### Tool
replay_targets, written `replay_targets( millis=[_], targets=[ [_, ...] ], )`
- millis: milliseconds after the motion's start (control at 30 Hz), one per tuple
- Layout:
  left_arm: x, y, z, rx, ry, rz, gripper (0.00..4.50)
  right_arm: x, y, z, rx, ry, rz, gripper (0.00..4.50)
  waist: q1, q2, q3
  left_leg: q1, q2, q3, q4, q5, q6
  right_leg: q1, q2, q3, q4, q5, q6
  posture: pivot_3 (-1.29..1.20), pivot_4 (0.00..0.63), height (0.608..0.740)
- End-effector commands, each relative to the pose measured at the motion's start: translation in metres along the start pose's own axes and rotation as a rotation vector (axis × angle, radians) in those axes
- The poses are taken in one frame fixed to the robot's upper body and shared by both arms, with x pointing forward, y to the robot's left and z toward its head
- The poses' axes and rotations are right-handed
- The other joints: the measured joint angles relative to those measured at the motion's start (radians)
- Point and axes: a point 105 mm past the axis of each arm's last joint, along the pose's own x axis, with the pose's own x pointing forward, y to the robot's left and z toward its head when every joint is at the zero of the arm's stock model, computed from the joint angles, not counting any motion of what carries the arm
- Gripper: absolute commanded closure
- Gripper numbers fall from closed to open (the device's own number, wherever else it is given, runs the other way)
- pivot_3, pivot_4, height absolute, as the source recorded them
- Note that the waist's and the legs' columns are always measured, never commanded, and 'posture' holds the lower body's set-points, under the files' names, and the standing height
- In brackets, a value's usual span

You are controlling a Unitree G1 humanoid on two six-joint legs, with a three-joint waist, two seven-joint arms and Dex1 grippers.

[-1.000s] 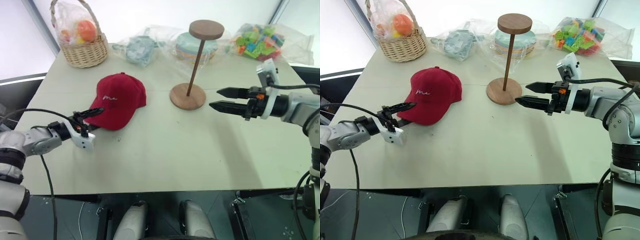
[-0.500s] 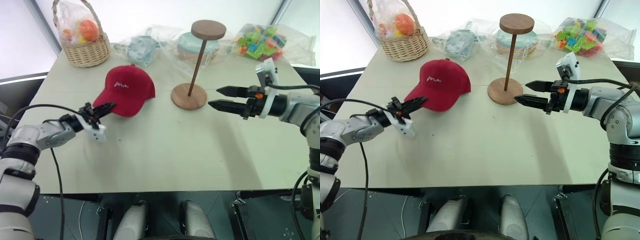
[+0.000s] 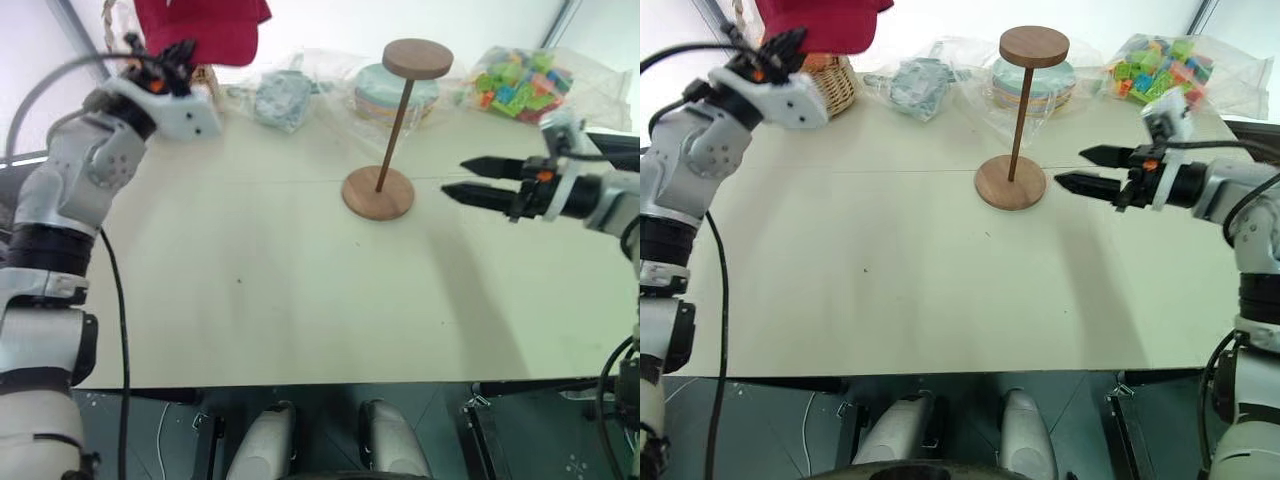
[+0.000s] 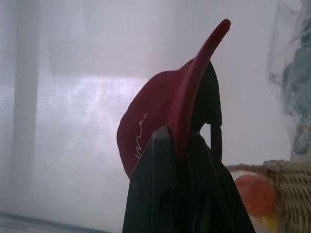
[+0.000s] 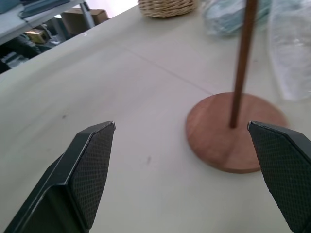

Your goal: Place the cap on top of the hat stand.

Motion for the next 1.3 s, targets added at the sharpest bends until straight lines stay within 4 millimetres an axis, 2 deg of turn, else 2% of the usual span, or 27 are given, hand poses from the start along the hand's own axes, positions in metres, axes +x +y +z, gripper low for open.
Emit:
replay_targets(
  millis=[33,300,500,733,967,1167,1300],
  targets=[
    [0.013,0.041,0.032,-0.026,-0.029,0.087,4.43,-0.024,-0.013,0.036,-0.084,-0.083,-0.053,0.0,-0.001,0.0,0.0,0.0,0.0,0.0,0.0,0.0,0.0,0.0,0.0,0.0,0.0,0.0,0.0,0.0,0.15,0.74],
    [0.034,0.054,0.102,-0.118,-0.148,0.129,4.43,-0.059,-0.033,0.056,-0.144,-0.098,-0.154,0.0,-0.002,0.0,0.0,0.0,0.001,0.0,0.0,0.0,0.0,0.0,0.0,0.0,-0.001,0.0,0.0,0.0,0.15,0.74],
    [0.038,0.039,0.148,-0.171,-0.251,0.069,4.43,-0.071,-0.038,0.062,-0.113,-0.171,-0.189,0.0,0.001,0.0,0.0,0.0,0.001,0.0,0.0,0.0,0.0,0.0,0.0,0.001,-0.001,0.0,0.0,0.0,0.15,0.74],
    [0.046,0.037,0.177,-0.204,-0.327,0.069,4.43,-0.067,-0.03,0.059,-0.106,-0.18,-0.196,0.0,0.0,0.0,0.0,0.0,0.001,0.0,0.0,0.0,0.0,0.0,0.0,0.001,-0.001,0.0,0.0,0.0,0.15,0.74],
    [0.04,0.019,0.198,-0.225,-0.384,0.018,4.43,-0.065,-0.023,0.058,-0.104,-0.185,-0.214,0.0,0.002,0.0,0.0,0.0,0.001,0.001,0.0,0.0,0.0,0.0,0.0,0.001,-0.001,0.0,0.0,0.0,0.15,0.74],
    [0.026,0.011,0.222,-0.133,-0.452,0.032,4.43,-0.064,-0.025,0.055,-0.09,-0.191,-0.232,0.0,0.003,0.0,0.0,0.0,0.001,0.001,0.0,0.0,0.0,0.0,0.0,0.002,-0.001,0.0,0.0,0.0,0.15,0.74],
    [0.022,0.003,0.225,-0.063,-0.461,0.027,4.43,-0.064,-0.027,0.053,-0.086,-0.194,-0.237,0.0,0.002,0.0,0.0,0.0,0.001,0.001,0.001,0.0,0.0,0.0,0.0,0.002,-0.001,0.0,0.0,0.0,0.15,0.74]
  ],
)
